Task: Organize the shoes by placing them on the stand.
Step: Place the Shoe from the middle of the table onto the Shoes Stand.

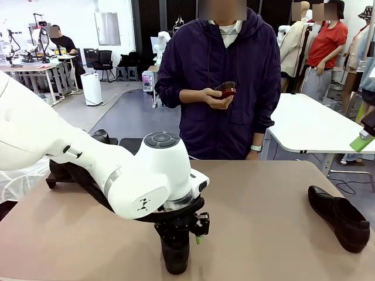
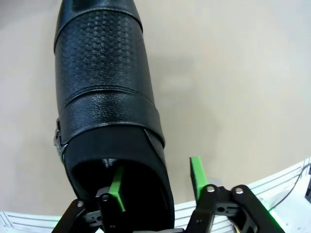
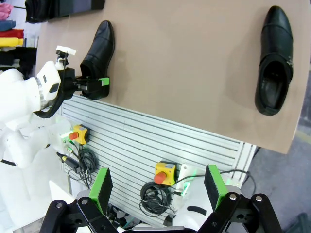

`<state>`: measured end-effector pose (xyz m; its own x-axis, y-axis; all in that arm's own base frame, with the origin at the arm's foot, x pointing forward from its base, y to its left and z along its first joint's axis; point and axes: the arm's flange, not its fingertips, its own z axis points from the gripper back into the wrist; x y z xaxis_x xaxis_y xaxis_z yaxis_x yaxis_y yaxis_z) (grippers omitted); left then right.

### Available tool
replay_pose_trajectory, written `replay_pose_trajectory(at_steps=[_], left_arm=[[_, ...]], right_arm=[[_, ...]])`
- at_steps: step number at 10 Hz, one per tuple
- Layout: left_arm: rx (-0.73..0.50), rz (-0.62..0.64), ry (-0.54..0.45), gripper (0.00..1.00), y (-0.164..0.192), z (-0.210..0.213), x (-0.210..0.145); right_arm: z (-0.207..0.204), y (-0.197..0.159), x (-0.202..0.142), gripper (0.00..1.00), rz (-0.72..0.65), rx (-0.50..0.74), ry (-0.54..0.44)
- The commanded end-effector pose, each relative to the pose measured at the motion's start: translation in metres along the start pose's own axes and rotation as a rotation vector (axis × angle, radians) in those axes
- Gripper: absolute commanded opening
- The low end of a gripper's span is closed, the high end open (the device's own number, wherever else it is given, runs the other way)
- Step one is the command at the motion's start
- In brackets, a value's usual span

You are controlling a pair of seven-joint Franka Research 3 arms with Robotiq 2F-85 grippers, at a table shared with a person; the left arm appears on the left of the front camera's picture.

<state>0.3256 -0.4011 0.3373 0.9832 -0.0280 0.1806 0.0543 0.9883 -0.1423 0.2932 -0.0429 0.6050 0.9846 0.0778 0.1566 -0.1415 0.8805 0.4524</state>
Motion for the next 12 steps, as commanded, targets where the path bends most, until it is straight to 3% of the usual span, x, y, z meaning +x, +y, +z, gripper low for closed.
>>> replay_pose_trajectory(at_steps=[1, 5, 8, 12], left_arm=[[0.028, 0.024, -0.033, 0.0, -0.008, -0.007, 0.003], [0.086, 0.008, -0.029, 0.0, -0.006, -0.003, 0.003], [0.048, -0.065, -0.016, 0.0, -0.011, 0.031, -0.005], [-0.114, -0.526, 0.01, 0.0, -0.019, 0.142, -0.032]], right_arm=[[0.003, 0.0, 0.001, 1.0, 0.021, 0.018, -0.001], [0.003, 0.0, 0.001, 1.0, 0.021, 0.018, -0.001], [0.003, 0.0, 0.001, 1.0, 0.021, 0.018, -0.001], [0.003, 0.0, 0.001, 1.0, 0.021, 0.018, -0.001]])
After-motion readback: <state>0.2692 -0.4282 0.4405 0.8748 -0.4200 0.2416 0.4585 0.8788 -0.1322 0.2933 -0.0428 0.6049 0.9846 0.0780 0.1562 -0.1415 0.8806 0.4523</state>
